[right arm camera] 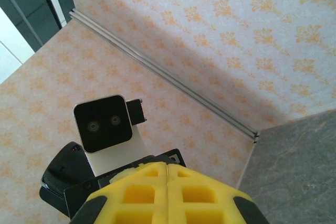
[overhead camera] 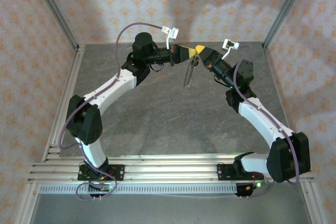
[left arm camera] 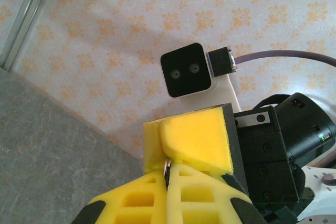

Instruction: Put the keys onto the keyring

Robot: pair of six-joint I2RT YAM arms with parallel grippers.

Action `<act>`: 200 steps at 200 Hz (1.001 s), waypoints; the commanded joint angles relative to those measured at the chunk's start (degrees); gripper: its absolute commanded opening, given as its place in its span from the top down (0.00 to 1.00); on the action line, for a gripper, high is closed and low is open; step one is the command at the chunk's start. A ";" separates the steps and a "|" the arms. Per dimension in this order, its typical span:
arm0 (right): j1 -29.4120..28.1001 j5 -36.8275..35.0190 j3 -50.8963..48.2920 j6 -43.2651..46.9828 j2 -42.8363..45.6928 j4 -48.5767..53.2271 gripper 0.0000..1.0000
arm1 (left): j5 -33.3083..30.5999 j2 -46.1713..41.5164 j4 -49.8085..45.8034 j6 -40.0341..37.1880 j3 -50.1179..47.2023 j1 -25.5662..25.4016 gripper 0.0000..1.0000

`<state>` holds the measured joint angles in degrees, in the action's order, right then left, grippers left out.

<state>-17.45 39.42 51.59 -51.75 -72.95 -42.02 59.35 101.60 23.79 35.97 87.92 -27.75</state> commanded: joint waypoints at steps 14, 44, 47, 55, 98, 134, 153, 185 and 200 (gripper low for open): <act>-1.63 0.49 -1.59 -2.92 -1.60 -4.03 1.00 | -3.05 -1.41 6.21 0.07 0.76 -0.25 1.00; -1.62 -0.18 -0.27 -1.99 -1.83 -2.85 1.00 | -3.72 -1.21 3.34 -0.92 1.66 -0.26 1.00; -1.55 -0.14 -0.07 -1.77 -1.91 -2.45 1.00 | -3.72 -1.23 2.90 -1.09 1.79 -0.24 1.00; -1.47 0.00 0.79 -1.14 -1.93 -1.17 1.00 | -4.08 -1.22 2.11 -1.33 2.06 -0.05 0.99; 1.43 4.07 4.24 -1.82 -4.21 0.59 1.00 | -5.56 -1.21 3.19 1.39 1.69 2.53 0.77; 3.20 7.83 7.05 -2.73 -6.92 0.80 1.00 | -4.74 -1.32 4.68 2.99 1.11 4.41 0.69; 3.84 9.48 8.35 -2.62 -7.90 1.32 1.00 | -3.69 -1.23 3.43 2.09 1.42 5.04 0.68; 4.78 14.49 11.81 -0.89 -10.06 3.53 1.00 | -0.11 -0.39 -2.80 -2.06 3.87 6.62 0.67; 5.15 17.43 13.98 0.42 -11.21 5.17 1.00 | 2.44 0.66 -6.10 -4.01 5.74 7.41 0.66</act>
<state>-13.02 50.17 60.95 -53.74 -83.29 -37.12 56.86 101.62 22.00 36.10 89.43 -21.80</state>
